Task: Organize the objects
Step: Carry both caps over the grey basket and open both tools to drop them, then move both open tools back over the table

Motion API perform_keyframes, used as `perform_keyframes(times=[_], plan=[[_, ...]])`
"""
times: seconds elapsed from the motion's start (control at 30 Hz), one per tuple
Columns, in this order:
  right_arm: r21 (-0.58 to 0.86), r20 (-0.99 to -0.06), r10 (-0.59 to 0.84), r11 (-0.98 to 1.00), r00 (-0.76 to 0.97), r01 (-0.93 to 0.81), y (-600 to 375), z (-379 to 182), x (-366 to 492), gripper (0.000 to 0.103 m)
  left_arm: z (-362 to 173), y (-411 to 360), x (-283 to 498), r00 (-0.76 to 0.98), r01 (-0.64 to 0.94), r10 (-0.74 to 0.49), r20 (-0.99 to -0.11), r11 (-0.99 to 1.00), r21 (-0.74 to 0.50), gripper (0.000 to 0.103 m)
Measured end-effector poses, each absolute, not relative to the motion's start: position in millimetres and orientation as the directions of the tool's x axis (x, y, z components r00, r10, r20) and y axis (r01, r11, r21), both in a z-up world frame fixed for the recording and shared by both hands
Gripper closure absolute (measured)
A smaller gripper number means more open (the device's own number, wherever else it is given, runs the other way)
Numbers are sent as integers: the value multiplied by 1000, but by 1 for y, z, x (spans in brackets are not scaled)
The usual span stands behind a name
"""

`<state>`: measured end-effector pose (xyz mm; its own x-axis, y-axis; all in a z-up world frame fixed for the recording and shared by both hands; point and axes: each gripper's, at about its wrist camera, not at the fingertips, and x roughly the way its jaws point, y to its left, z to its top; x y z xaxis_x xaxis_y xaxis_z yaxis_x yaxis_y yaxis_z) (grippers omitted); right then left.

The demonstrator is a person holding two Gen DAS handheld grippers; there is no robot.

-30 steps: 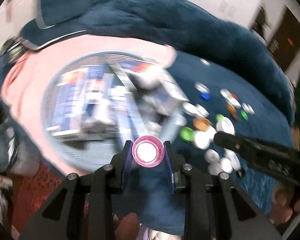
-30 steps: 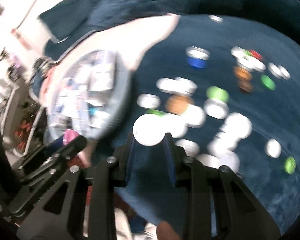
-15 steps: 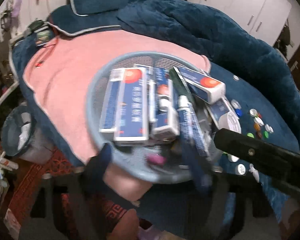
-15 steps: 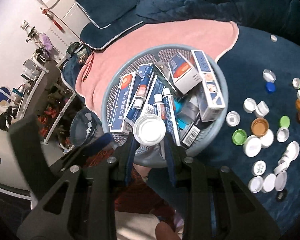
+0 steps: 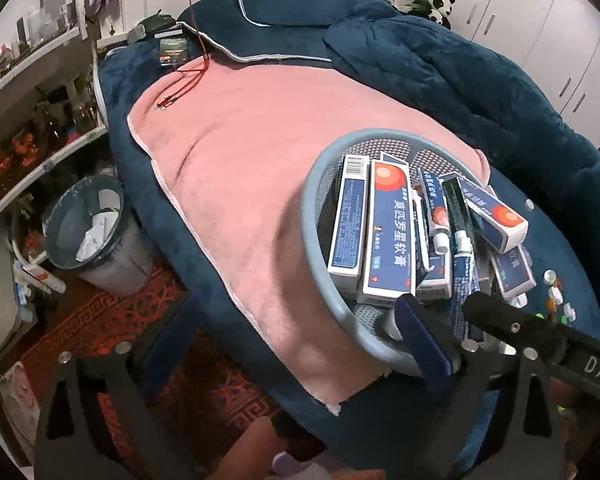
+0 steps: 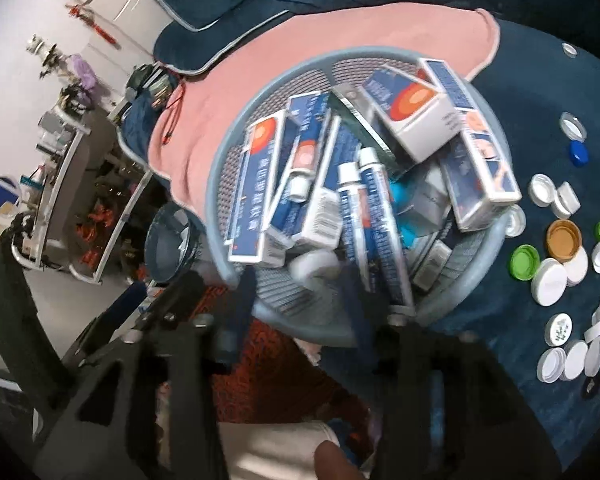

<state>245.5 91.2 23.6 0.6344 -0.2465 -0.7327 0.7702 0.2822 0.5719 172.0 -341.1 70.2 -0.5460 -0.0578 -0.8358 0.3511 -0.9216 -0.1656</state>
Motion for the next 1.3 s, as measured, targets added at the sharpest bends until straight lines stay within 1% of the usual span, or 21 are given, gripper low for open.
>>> perform_keyframes(times=[0.03,0.1,0.2,0.23,0.3,0.47,0.77,0.93,1.07,1.13,1.3], plan=[[572,-732,-254,276,632,773,91,23,242,44,70,-341,172,-547,348,-52,-835,-922,-170,3],[584,-726,-254,263,639,768,90,22,236,29,72,-336,171,-550,333,-51,-834,-929,-163,1],[593,-721,-260,248,642,766,90,22,226,19,73,-328,171,-549,315,-50,-834,-937,-151,1],[589,-724,-263,245,637,770,91,22,222,18,73,-326,170,-547,311,-51,-835,-939,-147,1],[588,-726,-266,236,634,773,93,21,216,8,73,-320,170,-545,301,-48,-837,-943,-142,1],[572,-743,-260,232,616,787,97,17,196,1,77,-307,169,-553,276,-43,-832,-952,-135,1],[523,-776,-298,188,556,831,104,10,154,0,82,-276,166,-558,215,-25,-830,-970,-116,1],[518,-783,-310,154,539,841,107,4,125,0,82,-251,164,-557,158,8,-831,-981,-115,1],[513,-792,-322,109,519,851,112,-4,94,0,81,-216,163,-546,72,52,-836,-992,-108,1],[502,-804,-329,74,496,862,115,-11,75,0,80,-192,164,-545,5,79,-835,-995,-98,1],[464,-841,-332,-36,427,885,123,-38,22,0,72,-149,166,-522,-100,125,-844,-991,-85,1]])
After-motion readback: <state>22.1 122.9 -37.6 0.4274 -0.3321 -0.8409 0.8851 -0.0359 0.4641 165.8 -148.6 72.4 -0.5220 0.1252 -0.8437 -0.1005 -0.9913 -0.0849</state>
